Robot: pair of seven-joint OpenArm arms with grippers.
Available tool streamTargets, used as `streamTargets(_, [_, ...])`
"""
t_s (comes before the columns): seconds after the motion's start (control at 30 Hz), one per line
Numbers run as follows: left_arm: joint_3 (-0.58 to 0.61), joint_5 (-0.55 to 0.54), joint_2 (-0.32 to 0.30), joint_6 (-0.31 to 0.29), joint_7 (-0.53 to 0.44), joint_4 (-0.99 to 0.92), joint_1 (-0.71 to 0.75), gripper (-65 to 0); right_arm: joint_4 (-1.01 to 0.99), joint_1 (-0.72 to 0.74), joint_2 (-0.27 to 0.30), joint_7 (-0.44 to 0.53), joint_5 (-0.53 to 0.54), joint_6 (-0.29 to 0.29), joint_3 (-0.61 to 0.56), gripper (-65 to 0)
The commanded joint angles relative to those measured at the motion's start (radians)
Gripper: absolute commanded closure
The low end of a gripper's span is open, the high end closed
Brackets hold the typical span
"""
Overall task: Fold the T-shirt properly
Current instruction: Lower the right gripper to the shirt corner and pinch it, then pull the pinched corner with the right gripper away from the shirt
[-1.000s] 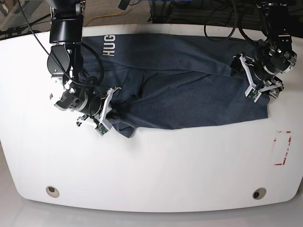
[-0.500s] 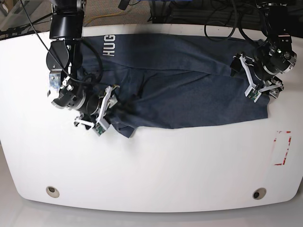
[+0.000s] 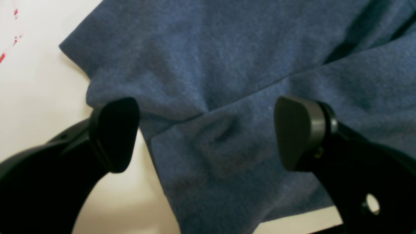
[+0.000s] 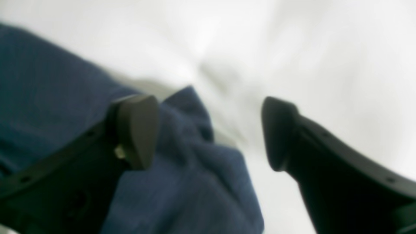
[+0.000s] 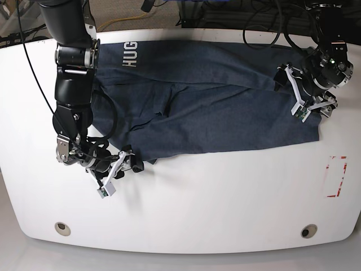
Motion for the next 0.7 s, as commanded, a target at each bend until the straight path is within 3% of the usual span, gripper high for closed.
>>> streamTargets(0.0, [-0.006, -0.005, -0.013, 0.001, -0.014, 0.017, -0.007, -61.1, -0.111, 0.07, 0.015, 0.093, 0.013, 0.002, -0.039, -42.0])
streamTargets(0.2, [-0.006, -0.005, -0.013, 0.001, -0.014, 0.017, -0.007, -61.1, -0.303, 0.136, 0.018, 0.251, 0.013, 0.002, -0.14, -41.7])
streamTargets(0.47, [-0.006, -0.005, -0.013, 0.001, -0.014, 0.017, -0.007, -61.1, -0.318, 0.145, 0.008, 0.263, 0.011, 0.002, -0.186, -41.7])
streamTargets(0.67, [-0.006, -0.005, -0.013, 0.001, -0.014, 0.017, -0.007, -61.1, -0.318, 0.141, -0.006, 0.274, 0.011, -0.046, -0.211, -41.5])
